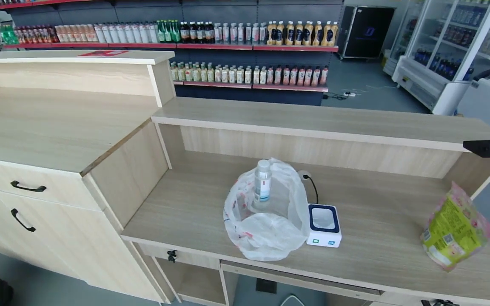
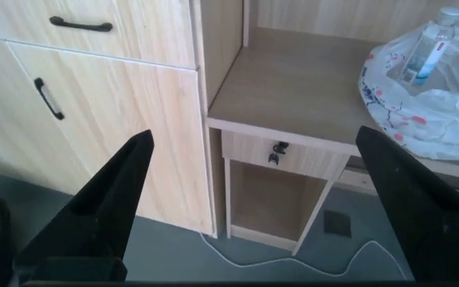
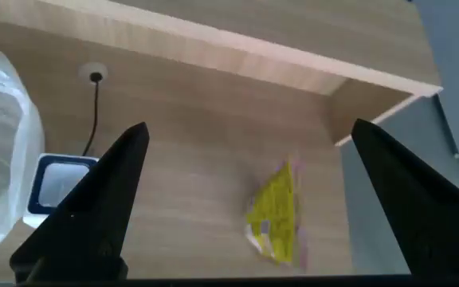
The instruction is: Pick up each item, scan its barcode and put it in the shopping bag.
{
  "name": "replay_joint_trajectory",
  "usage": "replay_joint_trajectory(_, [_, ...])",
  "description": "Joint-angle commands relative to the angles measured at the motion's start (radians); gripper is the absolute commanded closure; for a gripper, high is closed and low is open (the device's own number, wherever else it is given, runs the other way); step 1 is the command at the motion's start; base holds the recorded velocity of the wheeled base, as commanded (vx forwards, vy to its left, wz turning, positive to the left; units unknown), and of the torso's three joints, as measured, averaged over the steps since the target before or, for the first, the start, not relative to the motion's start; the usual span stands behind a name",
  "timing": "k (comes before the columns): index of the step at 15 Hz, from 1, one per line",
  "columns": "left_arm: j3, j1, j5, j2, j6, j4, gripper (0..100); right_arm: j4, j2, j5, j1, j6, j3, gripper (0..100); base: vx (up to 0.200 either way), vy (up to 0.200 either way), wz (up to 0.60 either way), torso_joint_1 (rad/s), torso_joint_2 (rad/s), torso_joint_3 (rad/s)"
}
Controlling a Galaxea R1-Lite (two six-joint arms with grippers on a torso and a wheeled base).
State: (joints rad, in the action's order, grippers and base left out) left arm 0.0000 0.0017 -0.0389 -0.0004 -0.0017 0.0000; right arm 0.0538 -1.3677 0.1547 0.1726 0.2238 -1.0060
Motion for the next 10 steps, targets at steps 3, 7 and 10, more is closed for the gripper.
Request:
replay_joint_trajectory(3, [0.0,0.0,-0.001,0.0,0.0,0.0,0,-0.078,-0.137,0.04,0.166,-0.058,-0.123,0,0.0,0.0,-0.4,0.002,0.0,0.003])
replay_joint_trajectory(7, [0.0,0.0,0.001,0.0,0.0,0.0,0,0.066,-0.283,-0.023,0.191,-0.077,-0.04,0,0.0,0.0,0.0,0.0,0.0,0.0])
replay_joint_trajectory(10, [0.0,0.0,0.001,0.0,0.0,0.0,0,0.066,-0.298,-0.161,0.18,-0.075,0.006,0,0.0,0.0,0.0,0.0,0.0,0.0])
